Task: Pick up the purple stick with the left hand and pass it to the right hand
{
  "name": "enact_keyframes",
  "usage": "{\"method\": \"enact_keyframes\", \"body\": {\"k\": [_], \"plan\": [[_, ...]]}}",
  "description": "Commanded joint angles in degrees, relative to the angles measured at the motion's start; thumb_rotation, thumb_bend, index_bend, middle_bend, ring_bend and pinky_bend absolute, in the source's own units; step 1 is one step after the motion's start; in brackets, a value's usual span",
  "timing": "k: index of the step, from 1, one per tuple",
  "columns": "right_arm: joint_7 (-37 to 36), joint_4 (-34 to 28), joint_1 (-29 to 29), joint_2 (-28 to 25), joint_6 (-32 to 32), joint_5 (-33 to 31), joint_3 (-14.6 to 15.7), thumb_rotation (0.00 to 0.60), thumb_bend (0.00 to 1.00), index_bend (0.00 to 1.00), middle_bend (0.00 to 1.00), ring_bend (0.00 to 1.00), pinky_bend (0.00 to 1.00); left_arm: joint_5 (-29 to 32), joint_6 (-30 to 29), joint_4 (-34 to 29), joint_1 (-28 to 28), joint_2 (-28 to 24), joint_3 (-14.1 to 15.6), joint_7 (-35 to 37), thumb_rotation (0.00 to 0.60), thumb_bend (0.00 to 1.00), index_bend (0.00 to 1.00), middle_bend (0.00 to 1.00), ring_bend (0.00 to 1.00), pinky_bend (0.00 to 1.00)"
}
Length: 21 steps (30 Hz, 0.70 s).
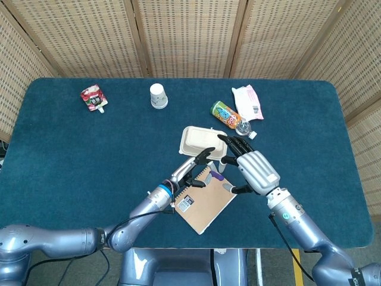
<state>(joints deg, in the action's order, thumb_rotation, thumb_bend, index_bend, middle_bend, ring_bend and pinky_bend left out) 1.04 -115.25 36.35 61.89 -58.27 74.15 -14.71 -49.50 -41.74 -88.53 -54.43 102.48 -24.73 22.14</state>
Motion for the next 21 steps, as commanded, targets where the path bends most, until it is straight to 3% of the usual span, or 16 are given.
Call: {"method": "enact_keyframes", "body": {"k": [1, 21], "plan": [[0.8, 0.15, 0.22, 0.24, -0.2, -0.25, 0.06, 0.6, 0.38, 0.54, 0.02, 0.0, 0.0, -0.03, 0.07, -0.03, 0.05, 0.02, 0.06, -0.04, 0.6, 0.58, 0.71, 0.0, 0.0, 0.0], [2.35, -0.61, 1.25, 0.55, 0.39, -2.31, 0.66, 0.6, 0.43, 0.57, 0.03, 0.0, 0.0, 0.19, 0.68, 0.3, 0.23, 0.22, -0.41, -0.25, 0.6, 0.59, 0.71, 0.0, 0.0, 0.0]]}}
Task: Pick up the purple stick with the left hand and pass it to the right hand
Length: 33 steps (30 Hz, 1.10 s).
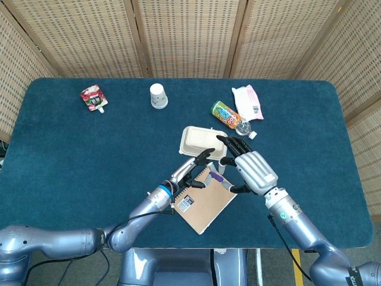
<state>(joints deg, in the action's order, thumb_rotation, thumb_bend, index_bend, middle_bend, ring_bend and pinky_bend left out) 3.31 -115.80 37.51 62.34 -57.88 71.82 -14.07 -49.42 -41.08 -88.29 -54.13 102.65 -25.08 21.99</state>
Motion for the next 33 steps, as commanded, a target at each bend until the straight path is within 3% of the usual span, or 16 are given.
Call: {"method": "enact_keyframes", "body": {"k": [1, 33], "plan": [[0.1, -0.08, 0.16, 0.21, -0.01, -0.04, 0.01, 0.6, 0.43, 0.57, 0.03, 0.0, 0.0, 0.21, 0.01, 0.09, -0.13, 0.12, -0.09, -0.18, 0.6, 0.6, 0.71, 0.0, 0.0, 0.0], [2.56, -0.93, 1.93, 1.51, -0.05, -2.89, 0.1, 0.6, 0.48, 0.6, 0.04, 0.0, 0.0, 0.18, 0.14, -0.65, 0.13, -0.03, -0.06, -0.98, 0.6, 0.61, 0.71, 0.0, 0.0, 0.0]]}}
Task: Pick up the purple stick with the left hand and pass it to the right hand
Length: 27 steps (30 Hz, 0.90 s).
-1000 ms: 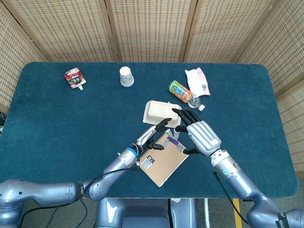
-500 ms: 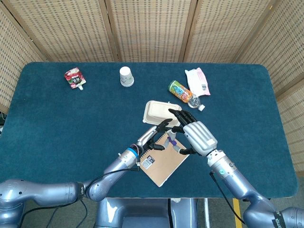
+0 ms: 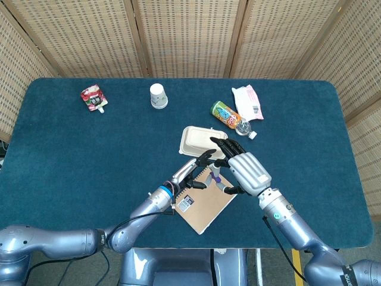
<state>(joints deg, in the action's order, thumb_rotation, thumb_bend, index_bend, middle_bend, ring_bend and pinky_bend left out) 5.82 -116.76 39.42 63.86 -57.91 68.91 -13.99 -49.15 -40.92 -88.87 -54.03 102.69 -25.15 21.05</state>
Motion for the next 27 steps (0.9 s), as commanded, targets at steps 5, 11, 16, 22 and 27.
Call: {"method": "enact_keyframes", "body": {"k": [5, 11, 16, 22, 27], "plan": [[0.46, 0.23, 0.11, 0.04, -0.11, 0.0, 0.21, 0.6, 0.53, 0.62, 0.04, 0.0, 0.0, -0.15, 0.08, -0.33, 0.12, -0.34, -0.08, -0.01, 0.6, 0.61, 0.71, 0.0, 0.0, 0.0], [1.45, 0.48, 0.25, -0.2, -0.12, -0.38, 0.44, 0.6, 0.6, 0.64, 0.04, 0.0, 0.0, -0.08, 0.09, -0.31, 0.12, -0.34, -0.06, -0.08, 0.6, 0.61, 0.71, 0.0, 0.0, 0.0], [1.84, 0.72, 0.3, -0.42, 0.01, -0.57, 0.66, 0.6, 0.64, 0.63, 0.04, 0.0, 0.0, -0.19, 0.18, -0.27, 0.17, -0.35, 0.14, -0.12, 0.6, 0.61, 0.71, 0.0, 0.0, 0.0], [3.06, 1.88, 0.13, -0.56, -0.72, 0.3, 1.02, 0.6, 0.7, 0.63, 0.04, 0.0, 0.0, -0.75, 0.35, -0.45, 0.35, -0.55, 0.24, 0.05, 0.6, 0.61, 0.71, 0.0, 0.0, 0.0], [4.22, 2.72, -0.13, -0.48, -1.59, 1.08, 1.36, 0.6, 0.75, 0.66, 0.05, 0.0, 0.0, -1.05, 0.33, -0.57, 0.47, -0.74, 0.28, 0.1, 0.6, 0.61, 0.71, 0.0, 0.0, 0.0]]}}
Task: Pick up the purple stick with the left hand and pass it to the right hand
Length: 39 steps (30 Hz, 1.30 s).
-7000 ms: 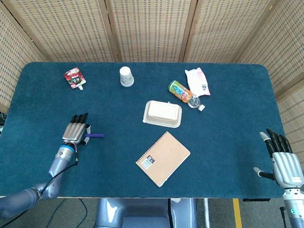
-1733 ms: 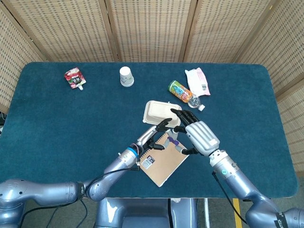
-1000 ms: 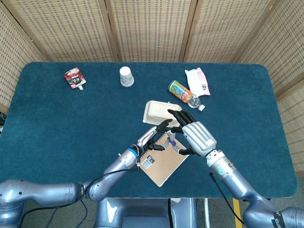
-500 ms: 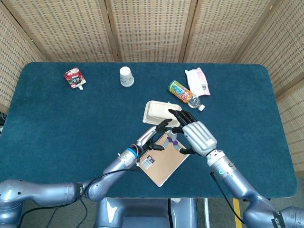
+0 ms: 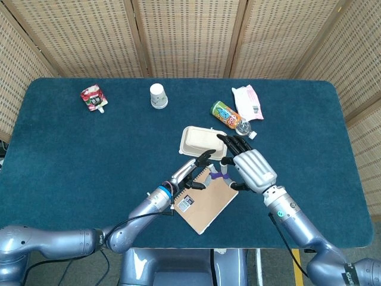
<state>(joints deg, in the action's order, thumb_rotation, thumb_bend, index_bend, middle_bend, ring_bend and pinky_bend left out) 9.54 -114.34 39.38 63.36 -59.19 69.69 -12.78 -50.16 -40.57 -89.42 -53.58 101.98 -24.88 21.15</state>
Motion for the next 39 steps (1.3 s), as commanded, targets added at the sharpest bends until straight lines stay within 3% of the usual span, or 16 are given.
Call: {"method": "enact_keyframes", "body": {"k": [1, 22, 39], "plan": [[0.86, 0.46, -0.12, 0.04, -0.45, 0.41, 0.23, 0.6, 0.75, 0.66, 0.06, 0.0, 0.0, -0.1, -0.02, -0.03, 0.02, -0.05, 0.02, -0.01, 0.6, 0.61, 0.71, 0.0, 0.0, 0.0], [2.76, 0.9, -0.91, 0.55, -2.63, 2.99, 0.75, 0.6, 0.78, 0.74, 0.11, 0.0, 0.0, -0.24, -0.07, 0.04, 0.35, -0.7, 0.04, 0.17, 0.6, 0.61, 0.71, 0.0, 0.0, 0.0], [-3.48, 0.0, -1.57, -0.72, -2.07, 2.08, -0.65, 0.6, 0.78, 0.83, 0.14, 0.0, 0.0, 0.32, -0.1, 0.83, 0.48, -1.54, 0.14, -0.29, 0.6, 0.61, 0.71, 0.0, 0.0, 0.0]]}}
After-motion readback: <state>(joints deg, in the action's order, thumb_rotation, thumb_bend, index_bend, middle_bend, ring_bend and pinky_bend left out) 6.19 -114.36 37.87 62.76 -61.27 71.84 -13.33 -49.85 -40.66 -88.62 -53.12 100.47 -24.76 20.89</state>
